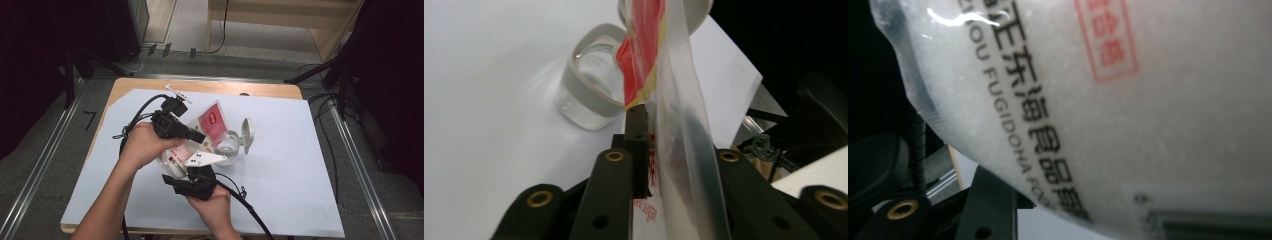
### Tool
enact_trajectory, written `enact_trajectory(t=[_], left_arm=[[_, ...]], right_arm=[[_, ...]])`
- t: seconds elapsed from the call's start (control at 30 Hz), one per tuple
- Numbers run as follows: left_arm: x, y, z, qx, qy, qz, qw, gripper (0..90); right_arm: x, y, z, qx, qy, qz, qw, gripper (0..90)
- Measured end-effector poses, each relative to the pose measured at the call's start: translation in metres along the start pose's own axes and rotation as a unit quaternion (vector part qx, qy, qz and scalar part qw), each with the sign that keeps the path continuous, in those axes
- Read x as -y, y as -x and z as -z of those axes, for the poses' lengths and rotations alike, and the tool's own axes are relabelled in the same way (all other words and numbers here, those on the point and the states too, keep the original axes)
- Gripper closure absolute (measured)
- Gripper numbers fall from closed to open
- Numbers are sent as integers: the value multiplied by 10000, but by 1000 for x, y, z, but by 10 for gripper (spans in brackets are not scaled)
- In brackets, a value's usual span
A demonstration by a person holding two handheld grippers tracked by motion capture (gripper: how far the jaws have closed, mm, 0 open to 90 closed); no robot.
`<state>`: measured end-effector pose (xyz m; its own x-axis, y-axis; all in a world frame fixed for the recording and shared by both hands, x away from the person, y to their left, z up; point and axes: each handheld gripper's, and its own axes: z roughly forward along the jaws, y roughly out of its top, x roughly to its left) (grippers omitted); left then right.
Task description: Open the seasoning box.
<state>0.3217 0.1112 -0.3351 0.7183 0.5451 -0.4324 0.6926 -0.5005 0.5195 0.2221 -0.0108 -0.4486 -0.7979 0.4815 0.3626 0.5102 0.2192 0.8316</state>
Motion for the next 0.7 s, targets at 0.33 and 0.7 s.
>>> enact_trajectory(t=[0.33,0.7], left_arm=[[0,1,5,-8,58,-38,10000,722],[0,2,8,-101,3,36,9999,810]], right_arm=[[-2,3,3,-141,127,-170,9997,606],[-4,-3,1,17,-4,211,9998,562]])
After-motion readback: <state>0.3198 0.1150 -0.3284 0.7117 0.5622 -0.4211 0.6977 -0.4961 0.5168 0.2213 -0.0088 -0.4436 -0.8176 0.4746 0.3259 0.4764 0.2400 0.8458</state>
